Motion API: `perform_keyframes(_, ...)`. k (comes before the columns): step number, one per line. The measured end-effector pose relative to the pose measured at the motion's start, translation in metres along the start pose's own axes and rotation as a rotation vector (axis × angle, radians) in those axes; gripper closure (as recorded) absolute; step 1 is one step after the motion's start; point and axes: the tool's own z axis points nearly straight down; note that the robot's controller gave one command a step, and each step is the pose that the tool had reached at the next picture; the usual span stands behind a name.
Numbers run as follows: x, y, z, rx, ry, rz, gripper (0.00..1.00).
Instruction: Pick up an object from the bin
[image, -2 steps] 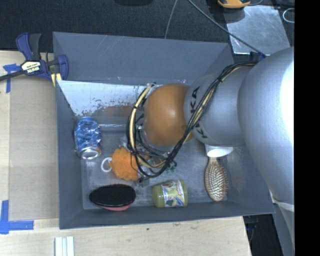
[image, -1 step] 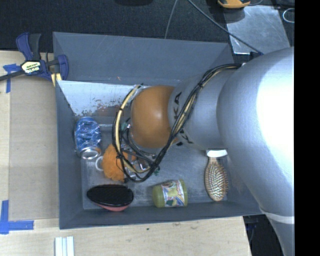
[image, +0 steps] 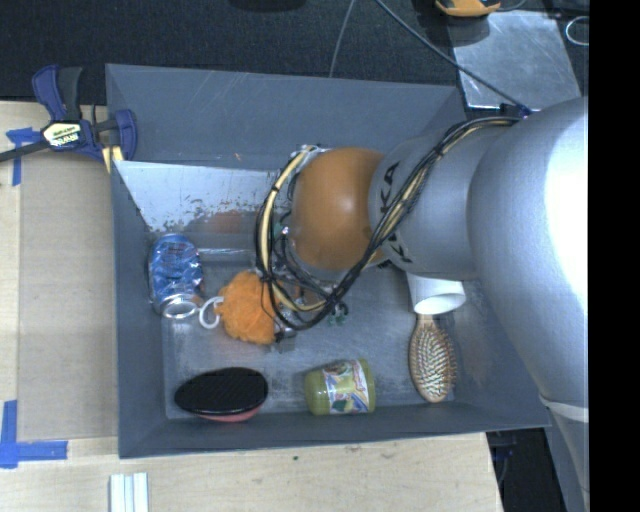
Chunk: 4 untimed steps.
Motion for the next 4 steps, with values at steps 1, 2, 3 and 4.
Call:
perform_keyframes(1,0.001,0.003,0.000,-0.002,0.002,-0.002,1.00)
perform_keyframes(2,-0.039,-0.015,-0.120,-0.001,-0.012,-0.018,1.00)
perform_keyframes(3,-0.043,0.021,-0.160,0.000,-0.021,-0.271,1.00)
perform_keyframes(4,-0.049,0.070,-0.017,0.001,-0.023,-0.271,1.00)
